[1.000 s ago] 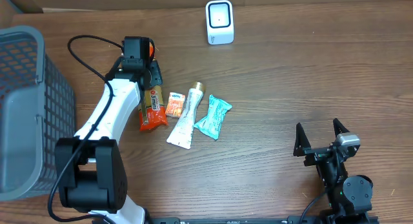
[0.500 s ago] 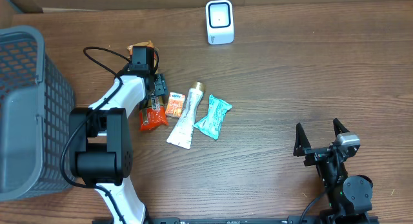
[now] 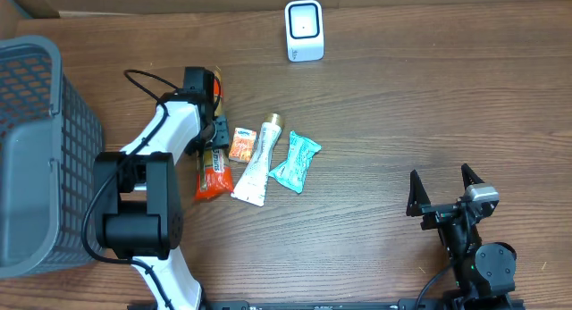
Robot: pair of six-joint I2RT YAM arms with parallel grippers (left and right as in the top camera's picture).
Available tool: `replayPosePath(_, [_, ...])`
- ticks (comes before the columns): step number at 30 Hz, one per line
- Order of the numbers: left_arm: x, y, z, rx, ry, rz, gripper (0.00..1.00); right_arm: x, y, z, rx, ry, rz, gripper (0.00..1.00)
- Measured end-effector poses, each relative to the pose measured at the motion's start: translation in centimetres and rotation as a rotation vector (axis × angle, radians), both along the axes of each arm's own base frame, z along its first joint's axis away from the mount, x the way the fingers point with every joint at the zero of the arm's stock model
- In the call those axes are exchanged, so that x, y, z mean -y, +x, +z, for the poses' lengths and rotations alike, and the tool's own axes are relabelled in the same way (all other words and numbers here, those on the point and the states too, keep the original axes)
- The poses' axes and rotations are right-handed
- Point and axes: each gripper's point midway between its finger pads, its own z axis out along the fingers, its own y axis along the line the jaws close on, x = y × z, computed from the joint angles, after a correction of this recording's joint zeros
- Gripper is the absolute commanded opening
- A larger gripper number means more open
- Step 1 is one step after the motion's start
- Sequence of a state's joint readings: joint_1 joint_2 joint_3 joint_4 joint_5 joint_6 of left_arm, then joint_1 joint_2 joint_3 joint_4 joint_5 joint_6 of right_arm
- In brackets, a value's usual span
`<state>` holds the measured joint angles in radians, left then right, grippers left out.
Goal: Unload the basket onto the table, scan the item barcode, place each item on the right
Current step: 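Lower the spaghetti pack onto the table left of the Kleenex pack, then release the spaghetti and raise the left gripper beside the basket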
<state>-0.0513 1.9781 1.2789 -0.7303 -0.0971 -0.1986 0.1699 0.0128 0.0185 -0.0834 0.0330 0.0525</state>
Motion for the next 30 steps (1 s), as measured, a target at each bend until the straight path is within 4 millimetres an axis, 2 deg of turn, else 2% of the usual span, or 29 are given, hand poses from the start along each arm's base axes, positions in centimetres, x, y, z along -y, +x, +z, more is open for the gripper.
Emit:
replayPosePath(6, [1.8, -0.4, 0.1, -0.018, 0.018, -0.114, 0.57, 0.0, 0.0, 0.0, 0.0, 0.0, 0.0, 1.0])
replayPosePath(12, [4.2, -0.5, 0.2, -0.011, 0.007, -0.197, 0.64, 0.0, 0.0, 0.0, 0.0, 0.0, -0.001, 1.0])
replayPosePath(14, [4.6, -0.8, 0.3, -0.023, -0.008, -0.207, 0.69, 0.0, 0.0, 0.0, 0.0, 0.0, 0.0, 1.0])
replayPosePath(15, [4.7, -1.0, 0.4, -0.037, -0.017, -0.208, 0.76, 0.0, 0.0, 0.0, 0.0, 0.0, 0.0, 1.0])
replayPosePath(17, [4.8, -1.4, 0.9, -0.059, -0.025, -0.209, 1.0, 0.0, 0.0, 0.0, 0.0, 0.001, 0.0, 1.0])
replayPosePath(19, [4.9, -1.2, 2.0, -0.061, -0.028, -0.203, 1.0, 0.0, 0.0, 0.0, 0.0, 0.0, 0.0, 1.0])
replayPosePath(21, [5.1, -0.3, 4.1, -0.031, -0.032, -0.194, 1.0, 0.0, 0.0, 0.0, 0.001, 0.0, 0.0, 1.0])
replayPosePath(24, [5.4, 1.7, 8.9, 0.061, -0.038, -0.19, 1.0, 0.0, 0.0, 0.0, 0.0, 0.0, 0.0, 1.0])
replayPosePath(27, [5.6, 3.2, 15.3, 0.185, -0.046, -0.189, 1.0, 0.0, 0.0, 0.0, 0.0, 0.0, 0.0, 1.0])
replayPosePath(30, [5.4, 3.4, 21.5, 0.302, -0.054, -0.186, 1.0, 0.0, 0.0, 0.0, 0.0, 0.0, 0.0, 1.0])
